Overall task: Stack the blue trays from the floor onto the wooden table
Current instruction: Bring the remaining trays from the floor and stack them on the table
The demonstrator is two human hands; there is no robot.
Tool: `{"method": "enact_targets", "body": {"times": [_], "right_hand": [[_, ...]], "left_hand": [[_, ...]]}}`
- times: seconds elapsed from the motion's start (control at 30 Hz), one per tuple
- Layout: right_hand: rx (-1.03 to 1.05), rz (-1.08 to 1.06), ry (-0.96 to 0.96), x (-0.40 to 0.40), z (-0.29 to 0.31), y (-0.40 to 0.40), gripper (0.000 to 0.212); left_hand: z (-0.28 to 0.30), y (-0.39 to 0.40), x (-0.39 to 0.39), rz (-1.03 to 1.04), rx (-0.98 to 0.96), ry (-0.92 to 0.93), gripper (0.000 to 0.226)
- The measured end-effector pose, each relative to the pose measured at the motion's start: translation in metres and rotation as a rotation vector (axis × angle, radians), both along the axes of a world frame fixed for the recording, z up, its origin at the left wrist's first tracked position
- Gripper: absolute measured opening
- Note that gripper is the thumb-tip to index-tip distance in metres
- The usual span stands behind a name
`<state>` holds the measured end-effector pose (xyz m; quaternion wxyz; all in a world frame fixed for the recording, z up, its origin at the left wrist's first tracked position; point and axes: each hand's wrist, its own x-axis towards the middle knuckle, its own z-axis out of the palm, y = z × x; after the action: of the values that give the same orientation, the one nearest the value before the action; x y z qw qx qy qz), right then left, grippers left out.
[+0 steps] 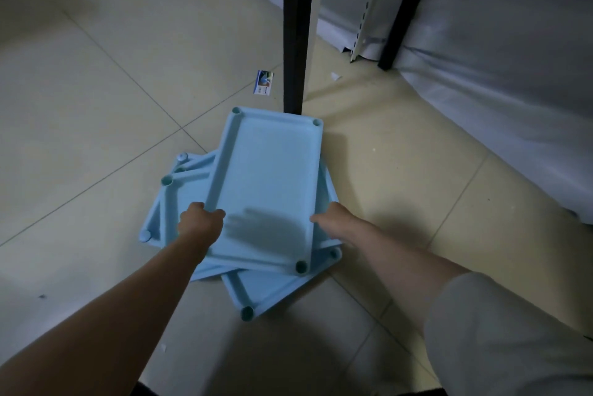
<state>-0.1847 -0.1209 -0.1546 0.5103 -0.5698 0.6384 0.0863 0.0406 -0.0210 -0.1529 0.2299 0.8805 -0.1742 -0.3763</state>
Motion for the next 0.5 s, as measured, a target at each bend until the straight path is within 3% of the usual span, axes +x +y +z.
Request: {"method": "enact_targets", "body": {"times": [0.1, 0.2, 0.4, 0.5], "right_hand": [[0.090, -0.088, -0.042, 0.006, -0.015, 0.011, 0.017], [0.160, -0.148, -0.082, 0.012, -0.028, 0.018, 0.035], [0.136, -0.253, -0.137, 0.015, -0.040, 0.019, 0.014], [0.149, -0.311, -0.224, 0.020, -0.040, 0.023, 0.014]], "left_hand": [[-0.009, 0.005, 0.001, -0.011, 0.041, 0.000, 0.056], [-0.014, 0.009, 0.001, -0.018, 0.051, 0.026, 0.058], [-0.027, 0.011, -0.003, -0.027, 0.089, 0.111, 0.055], [-0.028, 0.013, -0.008, -0.031, 0.101, 0.118, 0.063]]}}
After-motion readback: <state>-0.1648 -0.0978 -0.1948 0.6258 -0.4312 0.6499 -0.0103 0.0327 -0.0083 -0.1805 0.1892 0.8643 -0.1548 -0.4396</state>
